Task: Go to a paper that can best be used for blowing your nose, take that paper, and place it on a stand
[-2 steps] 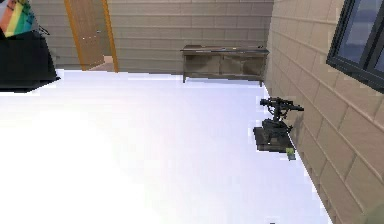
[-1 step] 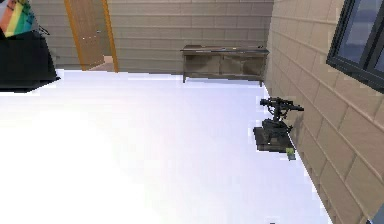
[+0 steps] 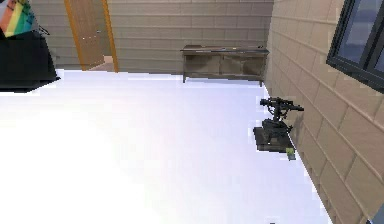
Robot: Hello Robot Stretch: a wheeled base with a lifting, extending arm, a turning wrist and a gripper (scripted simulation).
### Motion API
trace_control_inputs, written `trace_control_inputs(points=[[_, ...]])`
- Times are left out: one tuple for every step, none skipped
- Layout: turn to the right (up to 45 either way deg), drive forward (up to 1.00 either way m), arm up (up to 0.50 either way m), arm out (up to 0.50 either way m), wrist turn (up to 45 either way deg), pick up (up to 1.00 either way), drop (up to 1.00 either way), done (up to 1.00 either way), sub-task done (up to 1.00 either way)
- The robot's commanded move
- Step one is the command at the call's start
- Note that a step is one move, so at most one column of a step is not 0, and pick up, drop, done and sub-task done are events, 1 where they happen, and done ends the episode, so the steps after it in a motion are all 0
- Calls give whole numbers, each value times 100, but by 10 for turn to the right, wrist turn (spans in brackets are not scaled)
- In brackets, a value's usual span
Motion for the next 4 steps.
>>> trace_control_inputs(points=[[0, 0, 0, 0, 450, 0, 0, 0, 0], [0, 0, 0, 0, 0, 0, 100, 0, 0], [0, 0, 0, -10, 0, 0, 0, 0, 0], [0, 0, 0, 0, 0, 0, 0, 100, 0]])
